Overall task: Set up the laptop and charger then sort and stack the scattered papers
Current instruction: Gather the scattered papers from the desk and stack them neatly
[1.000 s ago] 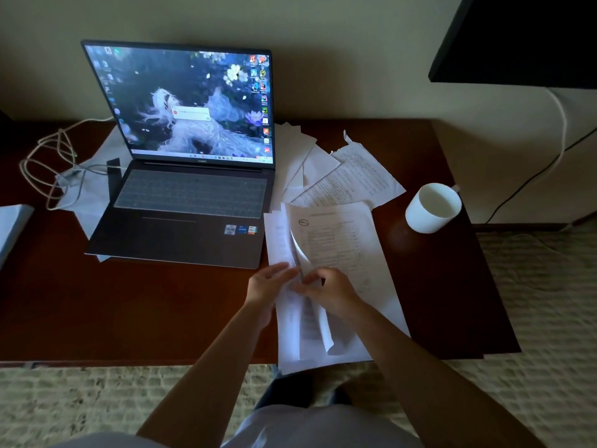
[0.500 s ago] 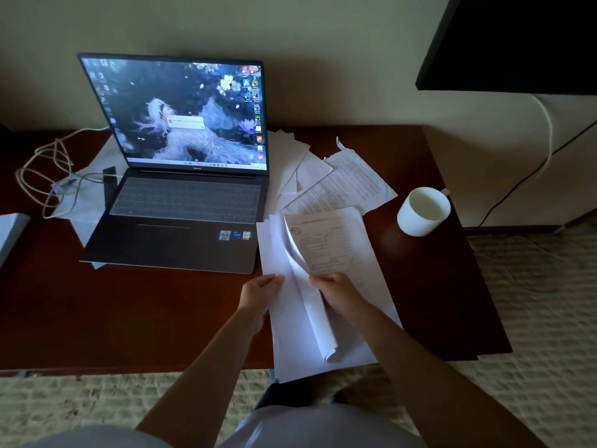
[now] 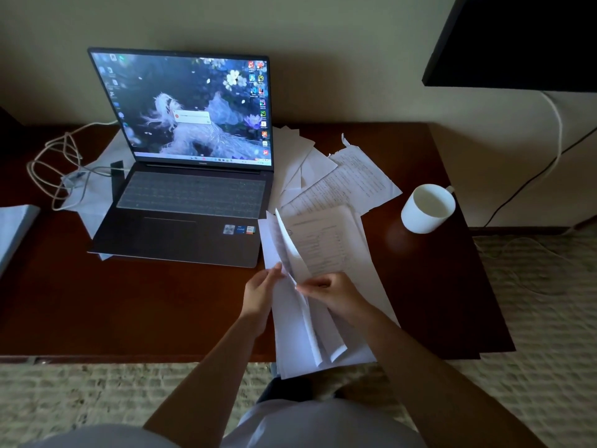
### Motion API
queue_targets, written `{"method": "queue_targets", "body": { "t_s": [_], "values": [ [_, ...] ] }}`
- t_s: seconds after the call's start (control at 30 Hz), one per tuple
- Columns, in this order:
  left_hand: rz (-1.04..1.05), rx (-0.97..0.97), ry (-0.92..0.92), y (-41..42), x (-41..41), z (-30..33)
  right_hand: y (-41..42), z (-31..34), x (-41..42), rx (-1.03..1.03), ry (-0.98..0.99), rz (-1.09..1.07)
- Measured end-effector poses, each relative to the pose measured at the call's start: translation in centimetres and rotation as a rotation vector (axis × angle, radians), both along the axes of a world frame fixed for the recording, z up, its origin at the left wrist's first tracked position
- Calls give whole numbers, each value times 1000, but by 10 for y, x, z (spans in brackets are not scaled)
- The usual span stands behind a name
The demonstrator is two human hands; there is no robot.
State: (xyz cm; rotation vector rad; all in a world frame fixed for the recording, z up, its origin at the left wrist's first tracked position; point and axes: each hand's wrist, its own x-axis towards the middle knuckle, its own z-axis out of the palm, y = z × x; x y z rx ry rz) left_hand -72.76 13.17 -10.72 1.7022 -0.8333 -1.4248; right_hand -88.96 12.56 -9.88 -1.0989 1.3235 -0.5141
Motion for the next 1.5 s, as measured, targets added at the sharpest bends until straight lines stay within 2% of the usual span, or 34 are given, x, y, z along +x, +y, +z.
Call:
{"method": "queue_targets", "body": {
  "t_s": [0.13, 0.23, 0.3, 0.4, 0.47, 0.57, 0.63, 0.7, 0.77, 0.9, 0.97, 1.0, 1.07, 1.1, 1.2, 1.27, 1.33, 1.43, 1.5],
  "values": [
    [-66, 44, 9, -2, 4, -3, 1, 1, 6, -14, 41, 34],
    [-61, 66, 109, -2, 8, 1, 1, 0, 4, 23, 91, 21],
    [-33, 98, 169, -3, 10, 2, 0, 1, 2, 3, 133, -97],
    [28, 132, 178, -2, 10, -2, -1, 6, 1, -190, 227, -458],
    [26, 100, 128, 0, 8, -2, -2, 14, 1, -330, 324, -516],
    [43, 35, 52, 4, 3, 1, -3, 26, 5, -500, 507, -251],
    [49, 9, 4, 6, 1, 5, -7, 27, 10, -518, 570, -56],
    [67, 11, 24, 8, 1, 8, -9, 23, 17, -442, 477, 59],
    [102, 32, 34, 8, 2, 9, -8, 18, 21, -340, 372, 75],
    [126, 100, 110, 6, 8, -6, 0, 14, 23, -287, 383, 90],
    [148, 152, 150, 5, 8, -2, 2, 18, 26, -153, 258, 153],
    [153, 160, 163, 4, 6, 5, 3, 19, 27, -68, 165, 136],
    [112, 171, 162, 0, 4, 12, 1, 17, 26, 18, 84, -47],
    [71, 184, 118, -2, 3, 15, -1, 15, 23, -4, 134, -151],
    [-46, 169, -63, -5, -2, 20, -7, 10, -3, -182, 523, -307],
    [-73, 107, -120, -4, -2, 25, -13, 3, -21, -202, 582, -408],
    [-71, 10, -82, -2, -1, 38, -19, 6, -31, -125, 396, -554],
    [-25, -149, -15, -4, 6, 60, -30, 14, -38, -48, -63, -655],
    [37, -251, -24, -13, 9, 76, -34, 29, -37, -149, -137, -633]
  ]
}}
